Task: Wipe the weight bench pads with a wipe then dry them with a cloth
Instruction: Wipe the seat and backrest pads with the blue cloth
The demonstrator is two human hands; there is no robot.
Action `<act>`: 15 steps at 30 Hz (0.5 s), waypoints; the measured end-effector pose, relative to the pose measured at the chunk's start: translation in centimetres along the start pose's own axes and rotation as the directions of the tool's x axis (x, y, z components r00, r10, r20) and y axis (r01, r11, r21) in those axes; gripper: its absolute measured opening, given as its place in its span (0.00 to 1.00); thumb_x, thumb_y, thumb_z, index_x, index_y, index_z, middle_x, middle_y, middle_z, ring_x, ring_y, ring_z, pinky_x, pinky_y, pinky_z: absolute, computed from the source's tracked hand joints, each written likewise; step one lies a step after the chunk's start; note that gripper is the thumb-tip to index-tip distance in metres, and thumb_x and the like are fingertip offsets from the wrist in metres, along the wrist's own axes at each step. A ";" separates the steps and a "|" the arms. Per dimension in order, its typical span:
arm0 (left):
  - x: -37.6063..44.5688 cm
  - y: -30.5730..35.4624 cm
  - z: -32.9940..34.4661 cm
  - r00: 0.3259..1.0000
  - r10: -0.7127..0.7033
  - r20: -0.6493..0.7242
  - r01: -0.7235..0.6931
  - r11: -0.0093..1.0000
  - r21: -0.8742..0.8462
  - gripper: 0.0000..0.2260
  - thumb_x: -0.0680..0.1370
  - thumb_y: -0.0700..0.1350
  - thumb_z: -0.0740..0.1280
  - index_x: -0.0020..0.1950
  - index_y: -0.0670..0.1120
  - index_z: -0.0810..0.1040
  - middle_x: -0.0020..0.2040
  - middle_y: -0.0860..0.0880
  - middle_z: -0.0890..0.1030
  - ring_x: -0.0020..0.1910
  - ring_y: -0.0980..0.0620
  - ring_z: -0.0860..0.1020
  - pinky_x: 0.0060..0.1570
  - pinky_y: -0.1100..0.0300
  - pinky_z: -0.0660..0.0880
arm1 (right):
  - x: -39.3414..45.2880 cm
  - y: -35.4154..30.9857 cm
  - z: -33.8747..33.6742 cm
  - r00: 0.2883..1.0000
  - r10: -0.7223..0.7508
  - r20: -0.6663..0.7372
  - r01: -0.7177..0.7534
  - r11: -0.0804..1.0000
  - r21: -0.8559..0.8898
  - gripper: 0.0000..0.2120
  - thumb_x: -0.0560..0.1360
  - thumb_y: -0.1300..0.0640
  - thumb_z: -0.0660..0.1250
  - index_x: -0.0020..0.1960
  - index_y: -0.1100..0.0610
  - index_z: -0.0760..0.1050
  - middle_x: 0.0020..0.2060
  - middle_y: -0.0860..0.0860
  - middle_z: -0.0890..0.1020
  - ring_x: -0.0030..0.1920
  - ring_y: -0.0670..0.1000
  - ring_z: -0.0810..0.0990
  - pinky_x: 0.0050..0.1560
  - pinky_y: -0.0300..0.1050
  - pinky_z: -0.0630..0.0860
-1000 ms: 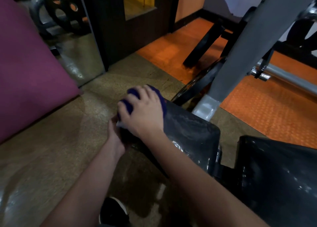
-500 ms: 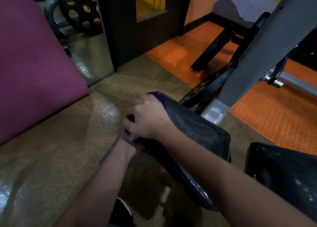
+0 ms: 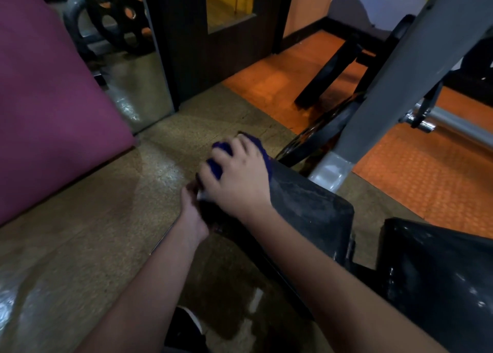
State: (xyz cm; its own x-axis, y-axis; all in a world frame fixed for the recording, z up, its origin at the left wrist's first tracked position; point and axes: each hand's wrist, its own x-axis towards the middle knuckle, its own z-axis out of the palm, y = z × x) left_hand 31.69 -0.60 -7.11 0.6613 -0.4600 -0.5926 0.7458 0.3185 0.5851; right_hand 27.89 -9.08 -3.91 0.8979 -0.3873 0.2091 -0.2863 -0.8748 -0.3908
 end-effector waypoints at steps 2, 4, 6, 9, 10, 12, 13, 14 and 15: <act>-0.5 0.1 -0.2 1.000 0.001 0.017 0.000 0.999 -0.037 0.12 0.79 0.52 0.61 0.50 0.46 0.78 0.34 0.45 0.85 0.35 0.45 0.84 0.37 0.57 0.79 | -2.4 1.0 0.0 0.962 -0.273 0.032 0.272 0.962 0.032 0.21 0.81 0.39 0.58 0.67 0.45 0.78 0.73 0.52 0.73 0.78 0.58 0.63 0.79 0.59 0.58; -0.1 0.1 -0.5 0.999 -0.042 0.008 0.042 0.999 -0.015 0.17 0.83 0.53 0.53 0.51 0.47 0.79 0.36 0.45 0.86 0.34 0.46 0.85 0.38 0.57 0.80 | -2.2 3.0 -0.5 0.925 -0.371 0.087 0.370 0.929 0.026 0.21 0.82 0.37 0.58 0.70 0.43 0.75 0.73 0.50 0.74 0.78 0.56 0.64 0.79 0.58 0.58; 0.3 0.1 -0.3 0.999 -0.043 -0.002 0.043 0.999 0.000 0.20 0.82 0.53 0.53 0.49 0.46 0.83 0.40 0.44 0.86 0.37 0.45 0.85 0.42 0.55 0.81 | -0.2 3.5 -0.7 0.971 -0.235 0.033 0.234 0.971 0.046 0.18 0.82 0.38 0.59 0.66 0.44 0.78 0.66 0.51 0.79 0.71 0.58 0.73 0.73 0.59 0.67; 1.1 -0.2 -0.1 0.999 -0.036 -0.026 0.037 0.999 0.020 0.21 0.80 0.52 0.58 0.42 0.45 0.88 0.44 0.43 0.86 0.42 0.44 0.85 0.48 0.55 0.79 | 3.5 2.9 -1.2 0.962 0.269 0.049 -0.273 0.949 0.159 0.17 0.81 0.36 0.56 0.58 0.44 0.78 0.55 0.50 0.81 0.57 0.58 0.79 0.58 0.52 0.75; 1.3 -0.3 -0.1 0.999 -0.029 -0.029 0.029 0.999 0.022 0.20 0.79 0.52 0.59 0.41 0.45 0.88 0.44 0.43 0.86 0.41 0.44 0.85 0.48 0.54 0.79 | 3.9 2.9 -1.0 0.941 0.332 0.064 -0.338 0.928 0.156 0.19 0.81 0.35 0.55 0.57 0.44 0.78 0.53 0.50 0.81 0.55 0.57 0.79 0.57 0.52 0.76; 1.4 -0.2 -0.2 0.999 -0.035 -0.010 0.035 0.999 0.008 0.20 0.79 0.51 0.59 0.40 0.44 0.88 0.43 0.43 0.86 0.39 0.44 0.85 0.47 0.54 0.78 | 2.8 3.0 -0.9 0.952 0.305 0.019 -0.304 0.940 0.155 0.20 0.81 0.35 0.53 0.57 0.44 0.77 0.51 0.49 0.81 0.53 0.55 0.79 0.57 0.52 0.75; 1.3 -0.2 -0.1 0.999 -0.036 -0.005 0.036 0.999 0.006 0.20 0.79 0.51 0.58 0.41 0.44 0.87 0.42 0.43 0.85 0.38 0.44 0.85 0.47 0.55 0.78 | 1.7 3.5 -1.0 0.961 0.277 -0.021 -0.270 0.949 0.161 0.20 0.81 0.34 0.53 0.59 0.43 0.77 0.51 0.48 0.80 0.53 0.53 0.78 0.57 0.52 0.75; 1.3 -0.3 -0.1 0.999 -0.039 -0.006 0.039 0.999 0.013 0.19 0.79 0.51 0.58 0.43 0.44 0.86 0.42 0.42 0.85 0.37 0.44 0.84 0.47 0.55 0.78 | 0.7 4.4 -1.1 0.961 0.271 -0.051 -0.260 0.952 0.164 0.21 0.81 0.34 0.52 0.61 0.42 0.77 0.51 0.47 0.80 0.53 0.52 0.78 0.56 0.51 0.75; 1.3 -0.4 -0.3 0.999 -0.050 -0.015 0.050 0.999 0.020 0.18 0.79 0.50 0.58 0.43 0.44 0.85 0.41 0.43 0.85 0.37 0.44 0.84 0.46 0.56 0.78 | -0.2 5.9 -1.1 0.957 0.283 -0.056 -0.271 0.949 0.160 0.21 0.81 0.33 0.52 0.62 0.42 0.76 0.50 0.47 0.80 0.53 0.52 0.78 0.56 0.50 0.74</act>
State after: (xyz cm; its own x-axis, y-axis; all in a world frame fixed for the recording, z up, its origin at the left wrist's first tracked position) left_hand 32.33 -1.10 -8.25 0.6244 -0.4625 -0.6294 0.7763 0.2781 0.5658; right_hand 25.68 -14.49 -5.29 0.7598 -0.6349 0.1401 -0.4620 -0.6789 -0.5707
